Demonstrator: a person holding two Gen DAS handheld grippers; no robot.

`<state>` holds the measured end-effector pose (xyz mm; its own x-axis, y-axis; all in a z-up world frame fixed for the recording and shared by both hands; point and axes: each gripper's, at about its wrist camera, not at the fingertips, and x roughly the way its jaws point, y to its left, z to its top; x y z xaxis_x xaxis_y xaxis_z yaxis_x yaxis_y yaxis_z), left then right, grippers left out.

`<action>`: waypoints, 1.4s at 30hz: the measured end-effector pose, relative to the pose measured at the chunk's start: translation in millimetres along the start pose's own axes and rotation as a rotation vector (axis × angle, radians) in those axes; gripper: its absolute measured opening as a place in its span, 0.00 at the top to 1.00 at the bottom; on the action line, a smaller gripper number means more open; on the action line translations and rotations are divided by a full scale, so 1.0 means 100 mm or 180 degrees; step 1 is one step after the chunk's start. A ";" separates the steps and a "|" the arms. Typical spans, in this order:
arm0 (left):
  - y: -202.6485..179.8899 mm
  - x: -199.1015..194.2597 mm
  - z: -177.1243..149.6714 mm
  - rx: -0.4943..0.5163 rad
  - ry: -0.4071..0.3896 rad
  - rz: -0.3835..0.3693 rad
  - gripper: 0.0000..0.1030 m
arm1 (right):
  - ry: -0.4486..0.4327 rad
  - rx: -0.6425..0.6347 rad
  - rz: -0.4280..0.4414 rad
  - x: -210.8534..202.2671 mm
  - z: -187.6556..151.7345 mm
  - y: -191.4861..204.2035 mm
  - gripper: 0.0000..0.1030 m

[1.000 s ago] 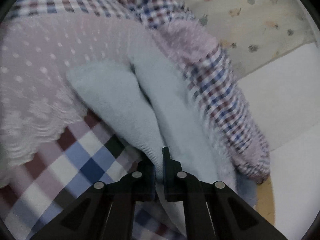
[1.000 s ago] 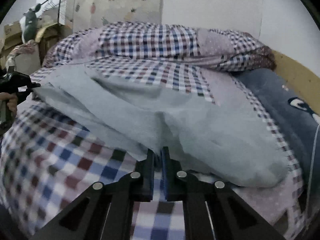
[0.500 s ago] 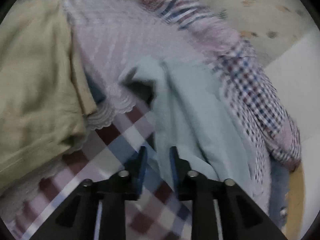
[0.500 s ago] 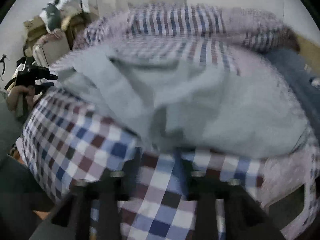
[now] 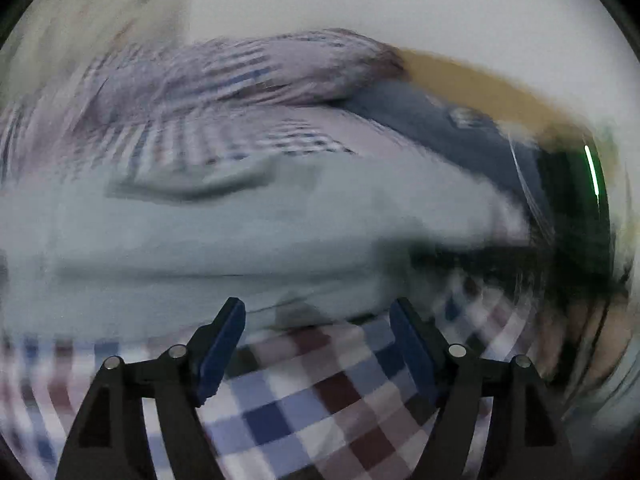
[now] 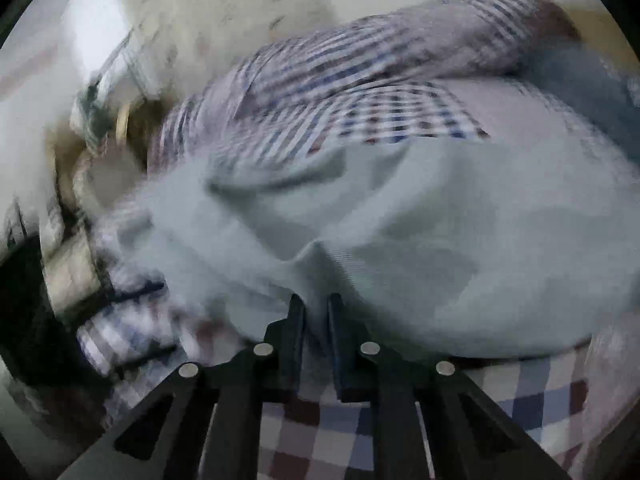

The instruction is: Fold clothes

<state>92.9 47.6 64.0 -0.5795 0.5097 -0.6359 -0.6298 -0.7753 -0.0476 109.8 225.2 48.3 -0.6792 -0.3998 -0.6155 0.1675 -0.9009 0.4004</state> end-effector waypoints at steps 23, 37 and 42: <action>-0.05 0.59 0.25 -0.0259 0.0733 -0.0676 0.24 | -0.0081 0.0514 0.0007 -0.21 -0.05 -0.52 0.93; 0.14 0.60 0.19 -0.0377 0.0887 -0.0705 0.32 | 0.0180 -0.0999 -0.0240 0.17 -0.18 0.47 0.61; 0.13 0.55 0.18 -0.0317 0.0853 -0.0749 0.31 | 0.0241 -0.0538 -0.0197 0.27 -0.07 0.25 0.91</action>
<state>43.4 71.8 42.1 -0.2605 0.5729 -0.7772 -0.6687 -0.6877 -0.2828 100.4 191.1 37.0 -0.6374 -0.3486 -0.6872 0.2491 -0.9371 0.2444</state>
